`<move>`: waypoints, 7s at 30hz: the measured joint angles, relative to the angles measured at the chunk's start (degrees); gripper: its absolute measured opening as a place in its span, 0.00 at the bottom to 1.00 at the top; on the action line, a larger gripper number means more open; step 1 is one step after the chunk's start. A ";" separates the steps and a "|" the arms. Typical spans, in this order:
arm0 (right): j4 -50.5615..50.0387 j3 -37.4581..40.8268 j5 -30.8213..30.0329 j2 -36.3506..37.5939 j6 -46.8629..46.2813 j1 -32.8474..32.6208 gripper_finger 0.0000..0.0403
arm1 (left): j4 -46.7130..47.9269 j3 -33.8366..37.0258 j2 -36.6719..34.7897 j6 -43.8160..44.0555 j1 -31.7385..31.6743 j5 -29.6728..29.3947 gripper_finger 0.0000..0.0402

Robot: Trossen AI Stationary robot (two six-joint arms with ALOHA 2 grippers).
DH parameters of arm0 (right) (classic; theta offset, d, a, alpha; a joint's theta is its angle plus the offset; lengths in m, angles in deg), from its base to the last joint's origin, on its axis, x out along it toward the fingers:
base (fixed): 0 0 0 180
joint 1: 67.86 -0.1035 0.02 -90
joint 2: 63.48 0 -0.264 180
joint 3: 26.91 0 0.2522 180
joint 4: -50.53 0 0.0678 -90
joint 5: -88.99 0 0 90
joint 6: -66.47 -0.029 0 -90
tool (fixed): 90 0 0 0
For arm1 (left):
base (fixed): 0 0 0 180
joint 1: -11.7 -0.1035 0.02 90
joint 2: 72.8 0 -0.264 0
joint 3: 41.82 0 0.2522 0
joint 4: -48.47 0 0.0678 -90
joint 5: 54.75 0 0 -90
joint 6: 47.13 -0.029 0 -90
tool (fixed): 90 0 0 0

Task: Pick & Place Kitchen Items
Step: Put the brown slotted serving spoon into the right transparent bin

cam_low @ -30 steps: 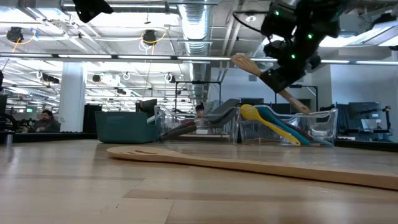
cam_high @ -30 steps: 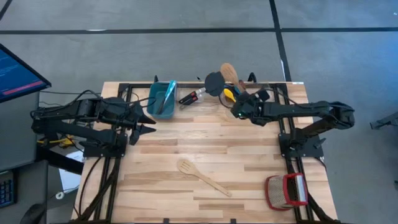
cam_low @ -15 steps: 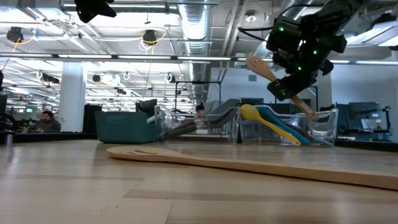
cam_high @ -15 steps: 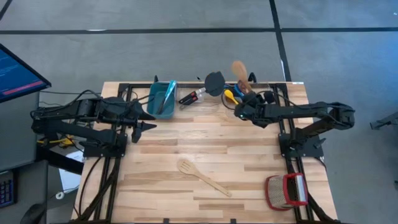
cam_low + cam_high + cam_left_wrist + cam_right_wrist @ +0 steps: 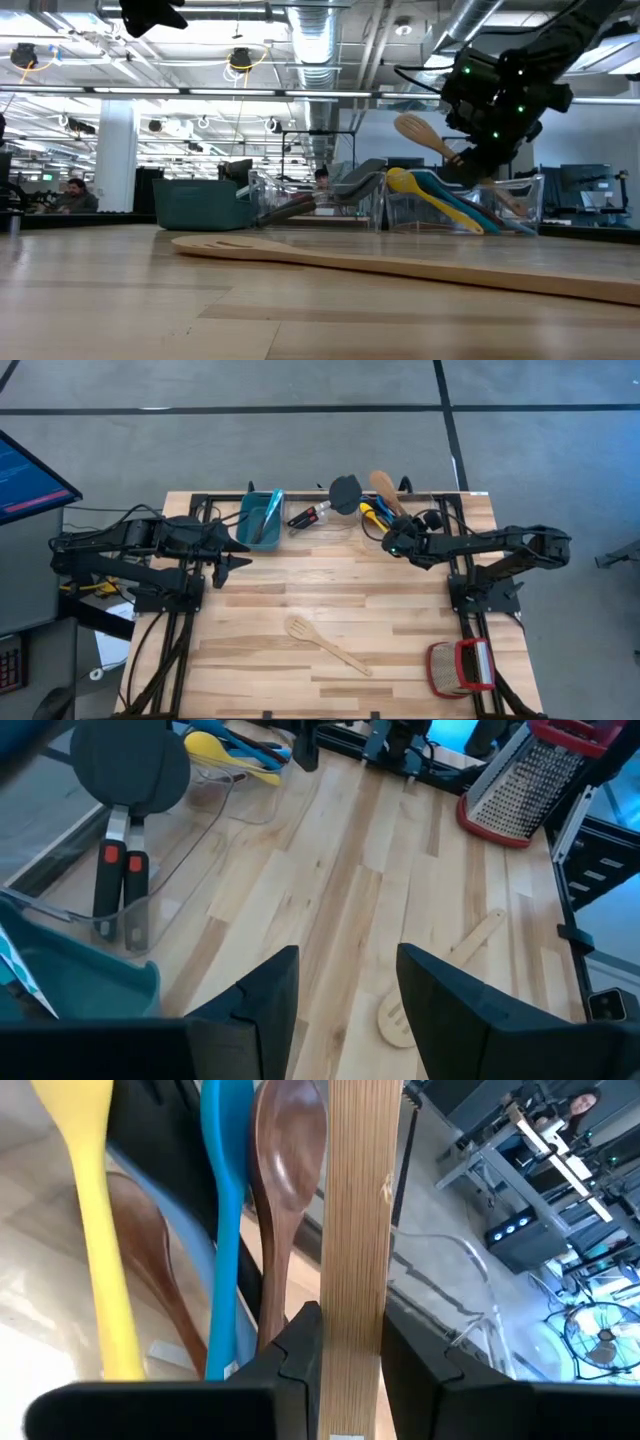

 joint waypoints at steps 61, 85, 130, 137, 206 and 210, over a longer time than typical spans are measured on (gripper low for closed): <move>-16.26 -40.67 13.20 5.61 7.56 -23.18 0.02 | -1.41 0.00 0.74 3.78 0.04 -0.15 0.40; -30.77 -40.65 41.61 0.25 -38.15 -41.30 0.00 | -7.03 0.02 32.27 -0.55 8.11 14.05 0.40; -19.18 -53.02 56.03 -42.97 -71.94 -48.85 0.00 | -15.94 0.00 33.11 -4.63 13.09 13.38 0.40; -22.73 -53.04 51.89 -43.95 -72.26 -47.60 0.00 | -16.34 0.00 33.11 -4.61 13.09 13.38 0.40; -21.24 -51.19 47.93 -43.95 -58.22 -33.35 0.00 | -16.86 0.00 33.11 -4.11 13.09 13.37 0.40; -21.23 -51.16 46.64 -44.02 -57.91 -32.06 0.00 | -16.87 0.00 33.11 -4.11 13.09 13.38 0.40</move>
